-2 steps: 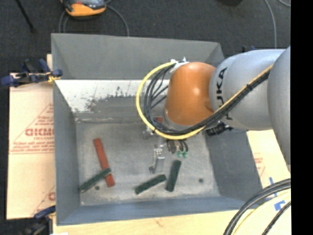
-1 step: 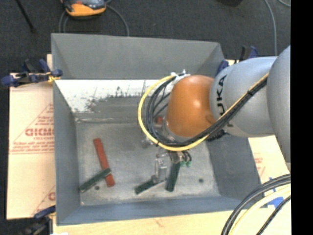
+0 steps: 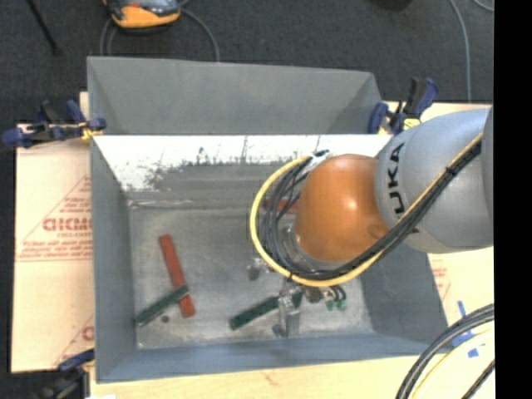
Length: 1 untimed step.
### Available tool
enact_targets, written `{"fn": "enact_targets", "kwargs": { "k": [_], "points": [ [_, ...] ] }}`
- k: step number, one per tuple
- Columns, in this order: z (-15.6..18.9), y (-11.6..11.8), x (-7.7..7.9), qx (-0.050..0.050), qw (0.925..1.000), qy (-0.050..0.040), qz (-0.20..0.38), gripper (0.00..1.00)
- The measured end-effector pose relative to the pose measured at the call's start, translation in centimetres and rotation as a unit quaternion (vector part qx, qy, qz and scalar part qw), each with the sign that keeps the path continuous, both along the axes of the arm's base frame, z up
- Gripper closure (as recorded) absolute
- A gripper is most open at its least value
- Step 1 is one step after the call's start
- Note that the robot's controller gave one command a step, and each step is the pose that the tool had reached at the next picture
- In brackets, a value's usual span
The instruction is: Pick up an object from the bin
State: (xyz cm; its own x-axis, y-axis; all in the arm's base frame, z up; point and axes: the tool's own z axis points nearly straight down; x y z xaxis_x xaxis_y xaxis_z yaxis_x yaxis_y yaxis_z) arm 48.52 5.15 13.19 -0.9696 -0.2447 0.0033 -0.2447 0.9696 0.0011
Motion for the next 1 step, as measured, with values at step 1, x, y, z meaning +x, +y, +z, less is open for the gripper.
{"fn": "enact_targets", "kwargs": {
  "k": [1],
  "points": [
    [2.12, 0.01, -0.81, 0.000, 0.9998, -0.0036, 0.018, 0.00]
  ]
}}
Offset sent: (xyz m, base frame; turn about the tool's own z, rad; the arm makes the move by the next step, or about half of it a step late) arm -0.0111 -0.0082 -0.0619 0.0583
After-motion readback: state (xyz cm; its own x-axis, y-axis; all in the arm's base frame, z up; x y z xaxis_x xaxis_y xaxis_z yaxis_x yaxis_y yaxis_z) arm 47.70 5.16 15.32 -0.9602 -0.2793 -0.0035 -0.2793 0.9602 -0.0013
